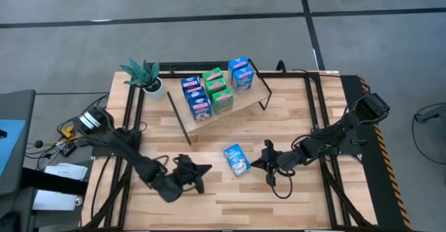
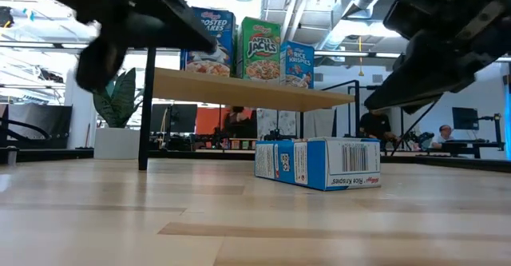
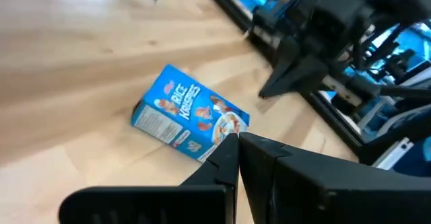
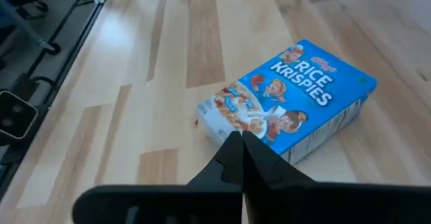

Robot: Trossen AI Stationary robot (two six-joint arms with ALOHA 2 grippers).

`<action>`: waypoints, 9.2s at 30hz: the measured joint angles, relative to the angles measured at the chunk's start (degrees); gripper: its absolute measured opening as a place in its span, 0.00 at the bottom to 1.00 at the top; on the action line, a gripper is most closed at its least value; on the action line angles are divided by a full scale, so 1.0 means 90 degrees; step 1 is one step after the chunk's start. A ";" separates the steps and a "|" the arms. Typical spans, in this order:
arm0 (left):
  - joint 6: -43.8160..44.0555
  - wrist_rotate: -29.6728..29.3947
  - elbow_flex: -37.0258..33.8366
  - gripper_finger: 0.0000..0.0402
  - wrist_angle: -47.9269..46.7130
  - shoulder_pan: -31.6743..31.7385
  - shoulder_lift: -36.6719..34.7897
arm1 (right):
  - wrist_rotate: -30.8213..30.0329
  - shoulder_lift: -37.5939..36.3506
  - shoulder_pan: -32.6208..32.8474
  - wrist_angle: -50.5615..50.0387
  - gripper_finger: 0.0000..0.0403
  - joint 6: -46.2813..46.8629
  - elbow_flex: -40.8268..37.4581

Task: Stack cereal on shelf
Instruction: Put the light blue cereal box on the shelf and align it with the other light blue cereal boxes

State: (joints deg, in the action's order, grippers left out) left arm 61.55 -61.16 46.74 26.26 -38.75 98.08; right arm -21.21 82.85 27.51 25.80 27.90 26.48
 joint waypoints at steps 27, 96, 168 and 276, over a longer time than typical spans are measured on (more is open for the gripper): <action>0.0237 0.0766 0.0308 0.00 -0.0452 0.0493 0.0477 | -0.0021 0.1536 0.0168 0.1357 0.03 0.0529 0.0022; 0.0091 0.2189 0.0676 0.00 0.2115 0.1453 0.2546 | -0.1073 0.1447 0.1066 0.0321 0.04 0.1916 0.0000; 0.0058 0.2203 0.1790 0.00 -0.1703 0.1514 0.1944 | -0.1139 0.1164 0.0670 -0.0857 0.02 0.1976 0.0030; -0.1981 0.3117 0.1748 0.00 -0.1524 0.2502 0.1725 | 0.2516 -0.0104 -0.2732 -0.4761 0.76 -0.7001 0.1734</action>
State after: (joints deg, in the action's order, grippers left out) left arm 43.72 -33.10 62.48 12.55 -16.23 113.60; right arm 1.43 81.91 2.92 -17.06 -35.11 42.09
